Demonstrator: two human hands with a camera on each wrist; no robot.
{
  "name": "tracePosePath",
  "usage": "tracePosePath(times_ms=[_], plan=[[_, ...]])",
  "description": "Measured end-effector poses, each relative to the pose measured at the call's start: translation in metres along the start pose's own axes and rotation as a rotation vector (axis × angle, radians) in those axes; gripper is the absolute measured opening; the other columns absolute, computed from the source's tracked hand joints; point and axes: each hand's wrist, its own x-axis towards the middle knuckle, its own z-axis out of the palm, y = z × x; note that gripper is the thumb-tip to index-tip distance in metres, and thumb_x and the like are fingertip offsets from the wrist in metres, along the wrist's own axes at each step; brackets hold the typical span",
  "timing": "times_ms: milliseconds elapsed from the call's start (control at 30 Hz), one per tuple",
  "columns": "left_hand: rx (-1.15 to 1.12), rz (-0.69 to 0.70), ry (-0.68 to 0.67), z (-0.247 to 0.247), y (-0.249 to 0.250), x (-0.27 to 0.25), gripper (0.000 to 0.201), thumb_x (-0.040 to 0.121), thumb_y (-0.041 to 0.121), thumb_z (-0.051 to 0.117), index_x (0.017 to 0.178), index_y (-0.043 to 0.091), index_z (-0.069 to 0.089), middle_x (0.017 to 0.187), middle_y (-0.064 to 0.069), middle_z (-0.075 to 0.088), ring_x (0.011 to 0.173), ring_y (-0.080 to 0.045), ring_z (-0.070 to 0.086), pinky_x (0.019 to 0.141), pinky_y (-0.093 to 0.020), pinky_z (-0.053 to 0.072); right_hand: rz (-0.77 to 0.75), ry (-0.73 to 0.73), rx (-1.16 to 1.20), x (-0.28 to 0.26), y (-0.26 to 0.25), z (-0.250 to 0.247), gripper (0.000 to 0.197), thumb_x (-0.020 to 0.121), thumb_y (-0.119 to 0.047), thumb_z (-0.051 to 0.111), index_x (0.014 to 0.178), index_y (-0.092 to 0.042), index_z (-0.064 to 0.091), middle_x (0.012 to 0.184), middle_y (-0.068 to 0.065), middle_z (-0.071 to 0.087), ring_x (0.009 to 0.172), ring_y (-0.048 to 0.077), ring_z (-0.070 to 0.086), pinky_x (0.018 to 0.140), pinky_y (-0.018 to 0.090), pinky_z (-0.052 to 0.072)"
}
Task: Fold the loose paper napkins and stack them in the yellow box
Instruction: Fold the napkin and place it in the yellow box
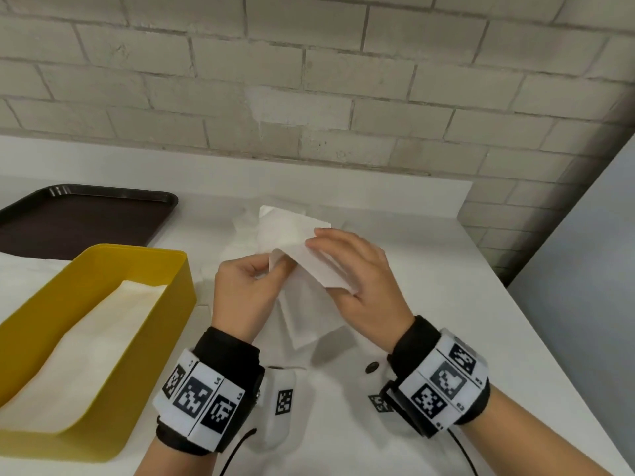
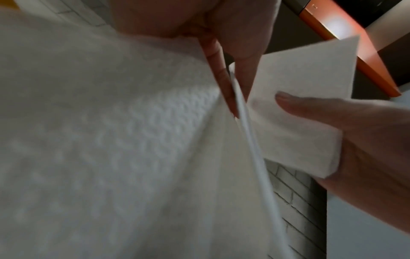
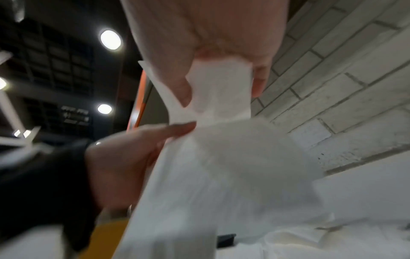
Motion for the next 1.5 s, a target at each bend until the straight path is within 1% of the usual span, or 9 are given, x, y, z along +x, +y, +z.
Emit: tracePosePath(times_ms=[133,300,500,800,967,1067,1233,1367,1500], plan=[[-0.075,-0.065,-0.011,-0.001,0.003,-0.002,0.002,0.074,0.021,0.074,0.072,0.021,0.074,0.072,0.007,0.074,0.073,-0.006,0.068,0.071,-0.023,0.051,0.084,0.102,0.193,0.016,-0.004,-0.025,0.014,0.085,-0.021,0.059,0.095,-0.023,0.068,0.088,-0.027,0.062,0.085,-0.007,0.058,0.078,0.016,0.046],[-0.260,-0.034,-0.105,-0.007,0.010,-0.005,0.023,0.067,0.043,0.072,0.082,0.026,0.076,0.092,-0.001,0.074,0.094,-0.017,0.068,0.083,-0.029,0.053,0.173,-0.105,0.364,0.040,-0.021,-0.062,0.005,0.084,-0.017,0.062,0.080,-0.019,0.063,0.073,-0.017,0.064,0.070,-0.002,0.060,0.064,0.013,0.048],[-0.187,0.008,-0.096,-0.002,0.020,-0.015,0.015,0.079,0.035,0.063,0.084,0.022,0.069,0.080,0.009,0.073,0.079,-0.007,0.068,0.067,-0.019,0.052,0.163,-0.344,0.180,0.071,-0.029,-0.054,0.012,0.086,-0.027,0.058,0.095,-0.029,0.066,0.123,-0.017,0.054,0.123,0.002,0.042,0.101,0.015,0.032],[-0.156,-0.001,0.024,-0.012,0.018,-0.017,0.026,0.079,0.038,0.052,0.074,0.018,0.067,0.070,0.012,0.071,0.067,0.000,0.065,0.057,-0.013,0.047,0.308,-0.356,0.337,0.083,-0.031,-0.031,0.020,0.082,-0.016,0.067,0.064,-0.017,0.059,0.064,-0.007,0.058,0.062,0.006,0.055,0.062,0.020,0.043],[-0.190,-0.024,0.073,-0.014,0.019,-0.016,0.016,0.085,0.022,0.058,0.075,0.015,0.068,0.070,0.011,0.072,0.067,0.000,0.066,0.057,-0.013,0.049,0.386,-0.258,0.448,0.081,-0.028,-0.021,0.012,0.078,-0.010,0.071,0.079,-0.015,0.059,0.081,0.000,0.059,0.073,0.013,0.057,0.066,0.024,0.046],[-0.226,-0.047,0.105,-0.016,0.018,-0.013,0.013,0.086,0.019,0.059,0.093,0.018,0.069,0.091,0.006,0.074,0.088,-0.008,0.069,0.074,-0.023,0.055,0.546,-0.155,0.605,0.075,-0.024,-0.012,0.049,0.076,-0.022,0.072,0.116,-0.023,0.042,0.107,0.003,0.058,0.093,0.018,0.061,0.078,0.030,0.051],[-0.204,-0.007,0.145,-0.014,0.010,-0.007,0.026,0.093,0.011,0.050,0.115,0.023,0.055,0.116,0.001,0.064,0.109,-0.017,0.061,0.090,-0.034,0.052,0.566,-0.371,0.600,0.049,-0.027,0.003,0.035,0.093,-0.026,0.051,0.127,-0.018,0.045,0.122,-0.002,0.060,0.109,0.014,0.060,0.098,0.035,0.047],[-0.101,0.150,0.083,-0.009,0.000,-0.006,0.066,0.086,-0.005,0.057,0.134,0.027,0.024,0.131,0.025,0.031,0.116,0.017,0.042,0.094,-0.006,0.038,0.648,-0.267,0.540,0.037,-0.019,0.014,0.033,0.093,-0.021,0.052,0.122,-0.015,0.037,0.115,-0.005,0.057,0.110,0.015,0.057,0.100,0.040,0.045],[0.173,0.187,-0.076,-0.011,-0.011,-0.006,0.050,0.085,-0.010,0.054,0.112,0.031,0.050,0.118,0.024,0.049,0.108,0.023,0.042,0.087,0.004,0.029,0.740,-0.357,0.537,0.024,-0.009,0.019,0.048,0.090,-0.025,0.057,0.125,-0.015,0.026,0.115,-0.001,0.055,0.108,0.017,0.057,0.095,0.038,0.048]])
